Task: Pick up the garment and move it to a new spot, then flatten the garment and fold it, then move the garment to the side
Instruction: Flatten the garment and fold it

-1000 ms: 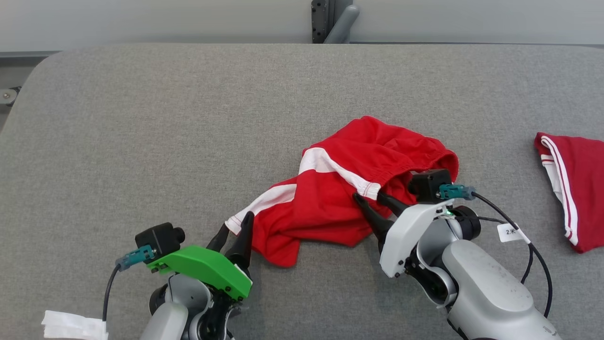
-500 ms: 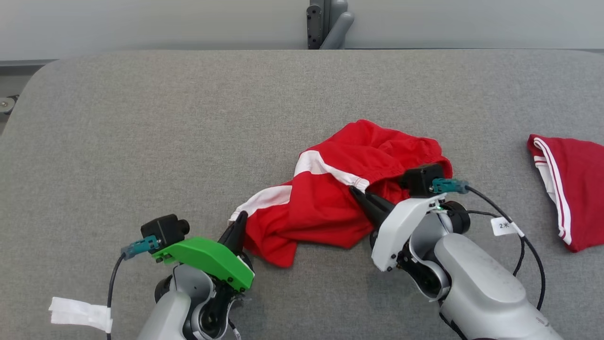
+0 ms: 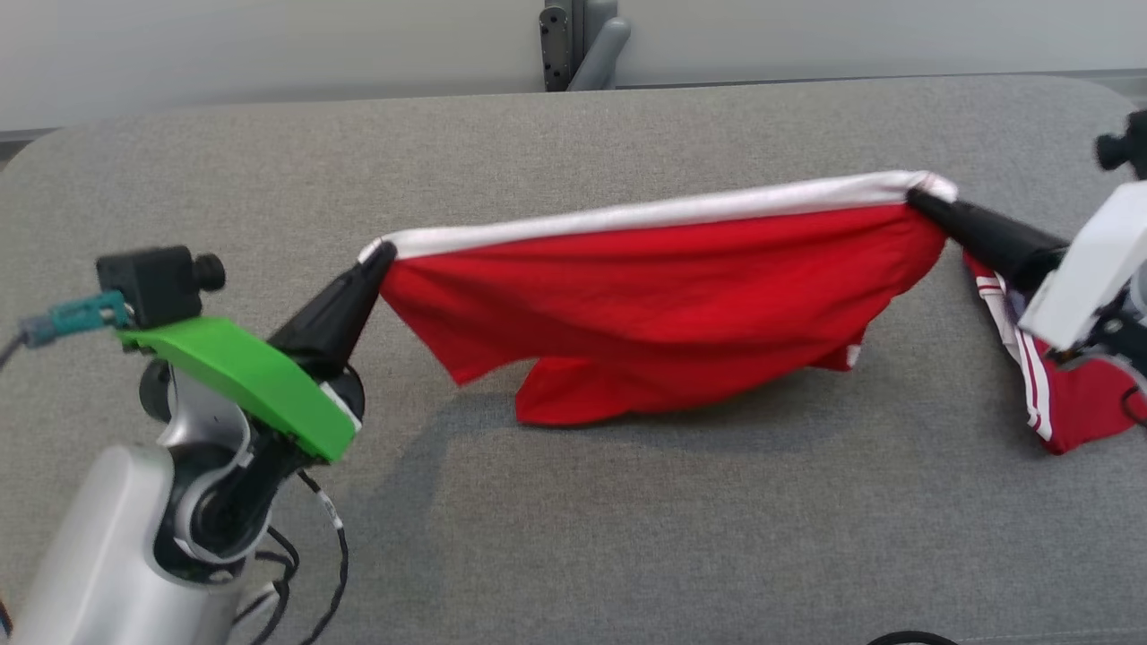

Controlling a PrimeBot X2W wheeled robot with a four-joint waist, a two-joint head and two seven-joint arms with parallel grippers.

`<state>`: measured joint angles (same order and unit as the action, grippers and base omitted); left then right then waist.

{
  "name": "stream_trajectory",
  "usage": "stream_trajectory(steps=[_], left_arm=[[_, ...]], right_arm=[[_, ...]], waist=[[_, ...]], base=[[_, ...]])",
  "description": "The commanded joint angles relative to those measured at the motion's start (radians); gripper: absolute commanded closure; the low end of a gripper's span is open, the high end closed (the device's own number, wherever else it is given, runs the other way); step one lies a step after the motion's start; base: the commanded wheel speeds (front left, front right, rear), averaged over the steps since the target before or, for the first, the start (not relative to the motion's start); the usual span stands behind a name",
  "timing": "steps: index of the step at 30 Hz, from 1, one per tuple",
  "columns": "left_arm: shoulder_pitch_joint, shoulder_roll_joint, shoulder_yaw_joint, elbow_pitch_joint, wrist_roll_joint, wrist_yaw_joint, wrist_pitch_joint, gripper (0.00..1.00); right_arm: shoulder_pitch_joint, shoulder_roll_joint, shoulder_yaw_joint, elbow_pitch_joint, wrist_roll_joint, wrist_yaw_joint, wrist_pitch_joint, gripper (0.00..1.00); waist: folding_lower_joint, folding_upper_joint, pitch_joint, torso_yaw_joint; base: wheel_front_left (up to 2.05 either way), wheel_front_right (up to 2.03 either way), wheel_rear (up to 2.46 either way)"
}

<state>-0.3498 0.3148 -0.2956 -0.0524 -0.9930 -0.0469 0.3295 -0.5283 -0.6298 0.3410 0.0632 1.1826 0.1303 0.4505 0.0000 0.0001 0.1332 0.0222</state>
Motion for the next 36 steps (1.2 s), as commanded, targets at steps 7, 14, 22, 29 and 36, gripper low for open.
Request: stream_trajectory(steps=[7, 14, 22, 29, 36], left_arm=[[-0.250, 0.045, 0.031, -0.024, -0.014, 0.038, 0.110, 1.00], [-0.638, -0.005, -0.022, 0.289, 0.148, 0.021, 0.039, 1.00], [-0.982, -0.042, -0.020, 0.617, 0.318, -0.041, -0.333, 1.00], [-0.940, -0.073, -0.112, 0.704, 0.391, -0.085, -0.589, 1.00], [-0.394, 0.014, -0.253, 0.344, 0.333, -0.082, -0.595, 1.00]], right_arm=[[-0.186, -0.069, -0.120, 0.018, 0.030, 0.000, 0.122, 1.00], [-0.520, 0.134, -0.097, 0.255, -0.259, 0.000, -0.066, 1.00], [-0.800, 0.308, -0.055, 0.453, -0.444, -0.001, -0.457, 1.00], [-0.697, 0.272, 0.094, 0.507, -0.418, -0.001, -0.659, 1.00], [-0.243, 0.063, 0.326, 0.239, -0.190, 0.000, -0.712, 1.00]], waist=[[0.0000, -0.0001, 0.129, -0.017], [0.0000, -0.0001, 0.182, -0.012], [0.0000, -0.0001, 0.234, -0.027], [0.0000, -0.0001, 0.253, -0.019], [0.0000, -0.0001, 0.195, -0.001]], base=[[0.00, 0.00, 0.00], [0.00, 0.00, 0.00], [0.00, 0.00, 0.00], [0.00, 0.00, 0.00], [0.00, 0.00, 0.00]])
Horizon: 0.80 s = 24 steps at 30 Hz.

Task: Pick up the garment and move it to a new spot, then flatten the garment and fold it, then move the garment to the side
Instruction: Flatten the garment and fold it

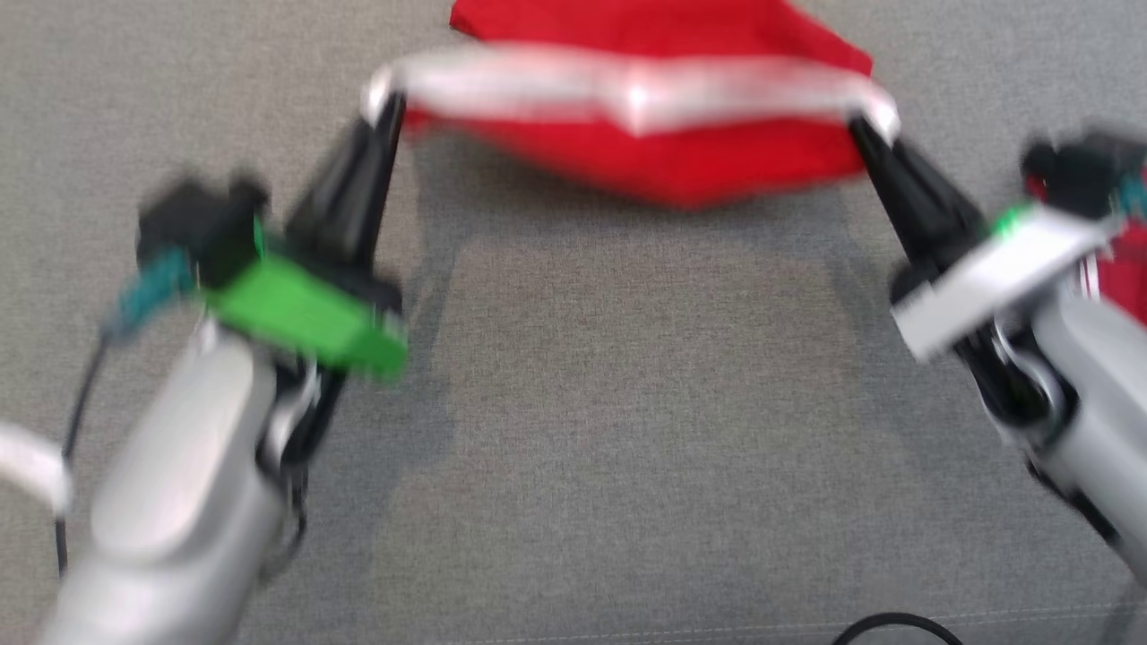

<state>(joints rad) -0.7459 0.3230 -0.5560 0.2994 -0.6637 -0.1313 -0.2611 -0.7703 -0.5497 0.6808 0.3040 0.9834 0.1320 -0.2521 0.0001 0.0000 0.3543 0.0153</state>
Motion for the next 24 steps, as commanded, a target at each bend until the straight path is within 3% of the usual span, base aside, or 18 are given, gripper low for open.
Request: stream_trajectory(steps=[1, 6, 13, 16, 20, 24], left_arm=[[0.094, 0.017, 0.008, -0.048, -0.006, 0.002, -0.004, 1.00], [0.462, 0.034, 0.092, -0.203, 0.015, 0.001, -0.005, 1.00], [0.838, -0.038, 0.220, -0.396, 0.039, 0.046, -0.004, 1.00], [0.894, -0.037, 0.242, -0.464, 0.051, 0.060, -0.004, 1.00], [0.860, 0.019, 0.267, -0.566, 0.067, 0.068, 0.046, 1.00], [0.598, 0.139, 0.287, -0.627, 0.050, 0.043, 0.275, 1.00]], right_arm=[[0.069, -0.053, 0.005, -0.042, 0.038, -0.002, -0.011, 1.00], [0.380, -0.175, -0.019, -0.218, 0.071, -0.001, -0.013, 1.00], [0.708, -0.237, -0.009, -0.385, 0.024, -0.001, -0.014, 1.00], [0.751, -0.240, -0.021, -0.430, 0.037, -0.001, -0.014, 1.00], [0.740, -0.194, -0.076, -0.507, 0.100, -0.001, -0.013, 1.00], [0.594, -0.138, -0.056, -0.548, 0.245, -0.001, 0.025, 1.00]], waist=[[-0.0001, 0.0000, -0.039, 0.008], [-0.0001, 0.0000, -0.075, 0.020], [-0.0001, 0.0000, -0.081, 0.003], [-0.0001, 0.0000, -0.061, -0.013], [-0.0001, 0.0000, -0.007, -0.066], [-0.0001, 0.0000, 0.077, -0.136]], base=[[0.00, 0.00, 0.00], [0.00, 0.00, 0.00], [0.00, 0.00, 0.00], [0.00, 0.00, 0.00], [0.00, 0.00, 0.00], [0.00, 0.00, 0.00]])
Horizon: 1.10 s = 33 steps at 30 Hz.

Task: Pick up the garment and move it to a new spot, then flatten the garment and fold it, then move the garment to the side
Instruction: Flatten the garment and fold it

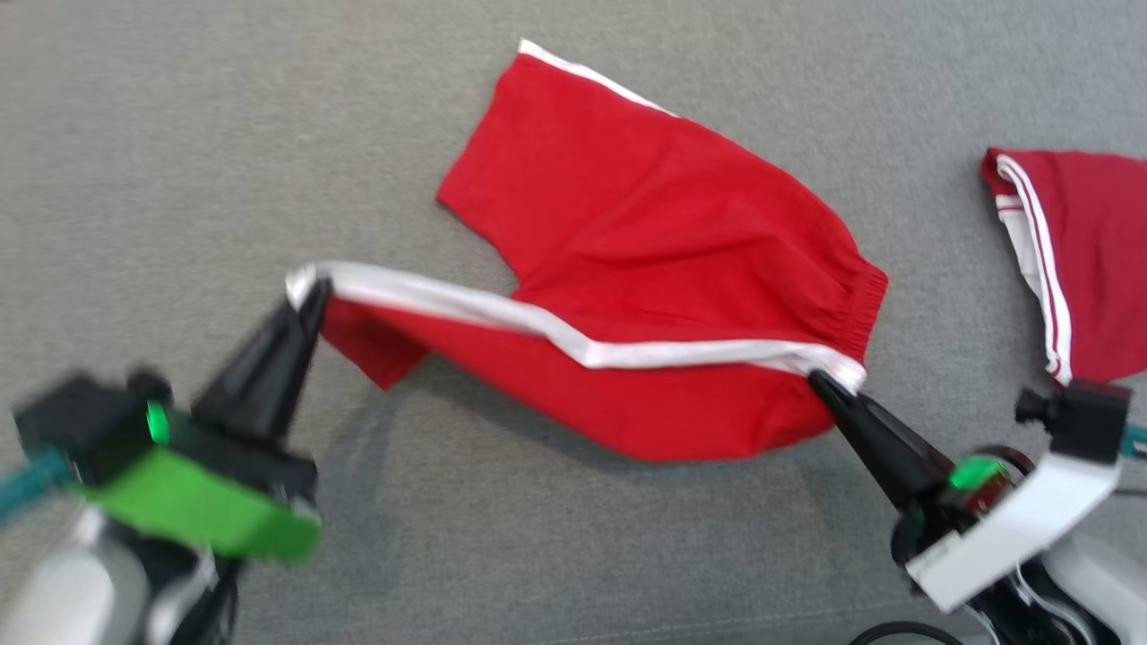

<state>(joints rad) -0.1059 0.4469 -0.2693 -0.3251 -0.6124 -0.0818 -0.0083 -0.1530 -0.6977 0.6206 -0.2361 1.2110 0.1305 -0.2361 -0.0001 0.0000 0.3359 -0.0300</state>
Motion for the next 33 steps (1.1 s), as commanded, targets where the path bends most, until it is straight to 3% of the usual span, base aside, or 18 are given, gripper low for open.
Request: stream_trajectory(steps=[1, 7, 15, 18, 23, 29, 30, 31, 32, 33], left_arm=[[-0.122, 0.033, -0.004, 0.001, -0.015, -0.014, 0.076, 1.00], [-0.568, 0.077, -0.087, 0.168, -0.083, -0.037, 0.421, 1.00], [-0.932, 0.077, -0.211, 0.478, -0.022, -0.047, 0.612, 1.00], [-1.000, 0.081, -0.251, 0.582, 0.001, -0.048, 0.632, 1.00], [-1.067, 0.063, -0.289, 0.714, 0.019, -0.049, 0.579, 1.00], [-1.104, 0.067, -0.334, 0.809, 0.013, -0.049, 0.533, 1.00], [-1.107, 0.067, -0.337, 0.825, 0.015, -0.049, 0.530, 1.00], [-1.108, 0.066, -0.340, 0.842, 0.014, -0.049, 0.529, 1.00], [-1.110, 0.066, -0.345, 0.854, 0.013, -0.049, 0.527, 1.00], [-1.110, 0.066, -0.345, 0.854, 0.013, -0.049, 0.527, 1.00]], right_arm=[[-0.060, 0.021, 0.010, -0.005, 0.049, 0.000, 0.023, 1.00], [-0.271, 0.125, 0.059, 0.053, 0.176, 0.000, 0.083, 1.00], [-0.436, 0.243, 0.093, 0.200, 0.268, 0.000, 0.090, 1.00], [-0.480, 0.277, 0.094, 0.266, 0.290, 0.000, 0.084, 1.00], [-0.539, 0.311, 0.103, 0.340, 0.291, 0.000, 0.066, 1.00], [-0.568, 0.313, 0.123, 0.378, 0.278, 0.000, 0.045, 1.00], [-0.574, 0.315, 0.133, 0.386, 0.268, 0.000, 0.042, 0.74], [-0.579, 0.314, 0.145, 0.389, 0.253, 0.000, 0.036, 0.41], [-0.581, 0.314, 0.157, 0.394, 0.243, 0.000, 0.031, 0.00], [-0.581, 0.314, 0.157, 0.394, 0.243, 0.000, 0.031, 0.00]], waist=[[0.0001, 0.0000, 0.110, -0.104], [0.0001, 0.0000, 0.182, -0.199], [0.0001, 0.0000, 0.243, -0.301], [0.0001, 0.0000, 0.262, -0.326], [0.0001, 0.0000, 0.277, -0.347], [0.0001, 0.0000, 0.278, -0.350], [0.0001, 0.0000, 0.278, -0.349], [0.0001, 0.0000, 0.277, -0.348], [0.0001, 0.0000, 0.277, -0.348], [0.0001, 0.0000, 0.277, -0.348]], base=[[0.00, 0.00, 0.00], [0.00, 0.00, 0.00], [0.00, 0.00, 0.00], [0.00, 0.00, 0.00], [0.00, 0.00, 0.00], [0.00, 0.00, 0.00], [0.00, 0.00, 0.00], [0.00, 0.00, 0.00], [0.00, 0.00, 0.00], [0.00, 0.00, 0.00]])
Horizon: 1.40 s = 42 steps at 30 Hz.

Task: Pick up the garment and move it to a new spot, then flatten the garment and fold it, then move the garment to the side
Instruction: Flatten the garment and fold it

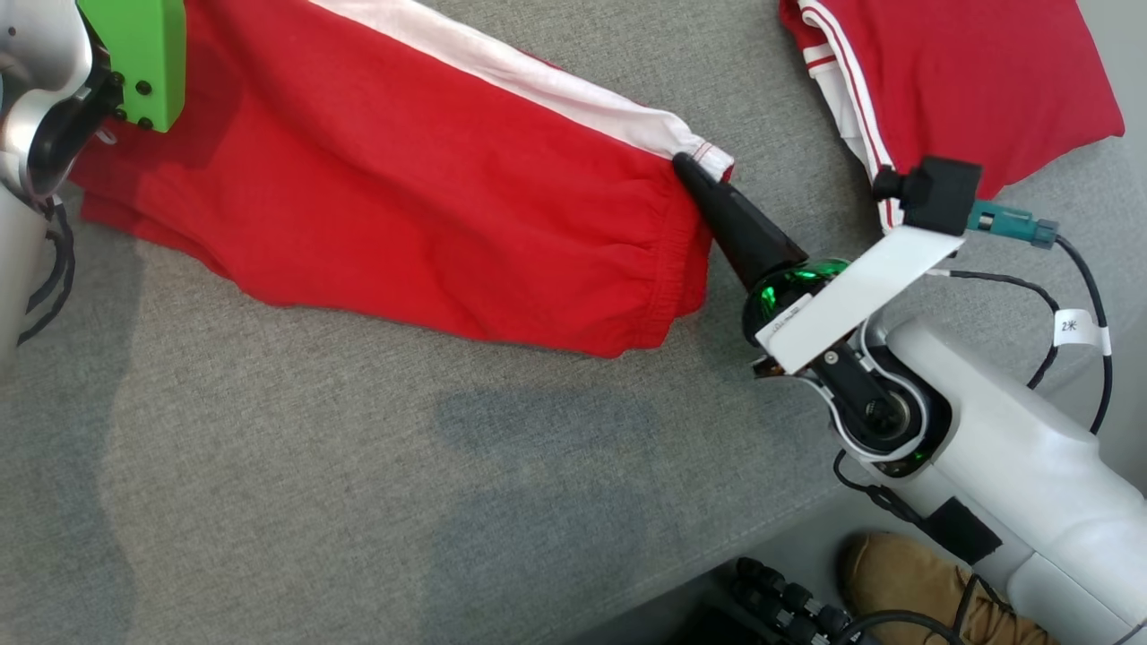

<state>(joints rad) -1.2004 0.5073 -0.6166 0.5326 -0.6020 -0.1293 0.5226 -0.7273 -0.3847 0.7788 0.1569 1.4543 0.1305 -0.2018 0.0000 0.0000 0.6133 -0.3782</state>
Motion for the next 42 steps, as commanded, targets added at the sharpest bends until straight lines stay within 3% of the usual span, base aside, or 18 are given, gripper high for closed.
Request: stream_trajectory(steps=[1, 7, 8, 10, 18, 21, 24, 27, 29, 31, 35, 42], left_arm=[[-0.019, 0.004, 0.001, 0.010, 0.002, -0.002, -0.007, 1.00], [0.005, -0.011, -0.022, 0.052, -0.026, -0.001, -0.030, 1.00], [0.013, -0.015, -0.021, 0.060, -0.034, -0.001, -0.034, 0.84], [0.038, -0.031, -0.021, 0.069, -0.055, -0.001, -0.042, 0.00], [0.208, -0.050, 0.016, 0.033, -0.160, 0.011, -0.088, 0.00], [0.290, -0.023, 0.033, -0.052, -0.127, 0.046, -0.211, 0.00], [0.400, 0.001, 0.042, -0.157, -0.073, 0.108, -0.351, 0.00], [0.508, 0.021, 0.045, -0.242, -0.019, 0.181, -0.472, 0.00], [0.590, 0.015, 0.052, -0.271, 0.000, 0.230, -0.547, 0.00], [0.661, -0.015, 0.054, -0.291, -0.012, 0.247, -0.621, 0.00], [0.744, -0.062, 0.050, -0.256, -0.007, 0.259, -0.738, 0.00], [0.668, -0.131, 0.056, -0.107, 0.044, 0.200, -0.786, 0.00]], right_arm=[[-0.010, 0.001, 0.009, 0.005, -0.010, 0.000, -0.007, 0.00], [-0.008, -0.048, 0.053, -0.012, -0.070, 0.000, -0.041, 0.00], [0.000, -0.064, 0.058, -0.016, -0.088, 0.000, -0.046, 0.00], [0.025, -0.100, 0.067, -0.023, -0.122, 0.000, -0.055, 0.00], [0.183, -0.285, 0.086, -0.105, -0.165, 0.000, -0.062, 0.00], [0.261, -0.328, -0.051, -0.092, -0.239, 0.000, -0.064, 0.00], [0.388, -0.270, -0.266, -0.092, -0.386, 0.000, -0.063, 0.00], [0.501, -0.181, -0.469, -0.108, -0.613, 0.000, -0.063, 0.00], [0.571, -0.102, -0.578, -0.124, -0.769, 0.000, -0.063, 0.00], [0.628, -0.028, -0.660, -0.147, -0.913, 0.000, -0.063, 0.00], [0.710, 0.082, -0.771, -0.195, -1.179, 0.000, -0.063, 0.00], [0.763, 0.240, -0.830, -0.213, -1.330, 0.000, -0.063, 0.00]], waist=[[0.0000, 0.0000, -0.001, 0.002], [0.0000, 0.0000, -0.033, 0.010], [0.0000, 0.0000, -0.044, 0.012], [0.0000, 0.0000, -0.070, 0.014], [0.0000, 0.0000, -0.210, 0.019], [0.0000, 0.0000, -0.271, 0.017], [0.0000, 0.0000, -0.320, 0.017], [0.0000, 0.0000, -0.358, 0.021], [0.0000, 0.0000, -0.381, 0.027], [0.0000, 0.0000, -0.400, 0.041], [0.0000, 0.0000, -0.433, 0.089], [0.0000, 0.0000, -0.404, 0.153]], base=[[0.00, 0.00, 0.00], [0.00, 0.00, 0.00], [0.00, 0.00, 0.00], [0.00, 0.00, 0.00], [0.00, 0.00, 0.00], [0.00, 0.00, 0.00], [0.00, 0.00, 0.00], [0.00, 0.00, 0.00], [0.00, 0.00, 0.00], [0.00, 0.00, 0.00], [0.00, 0.00, 0.00], [0.00, 0.00, 0.00]])
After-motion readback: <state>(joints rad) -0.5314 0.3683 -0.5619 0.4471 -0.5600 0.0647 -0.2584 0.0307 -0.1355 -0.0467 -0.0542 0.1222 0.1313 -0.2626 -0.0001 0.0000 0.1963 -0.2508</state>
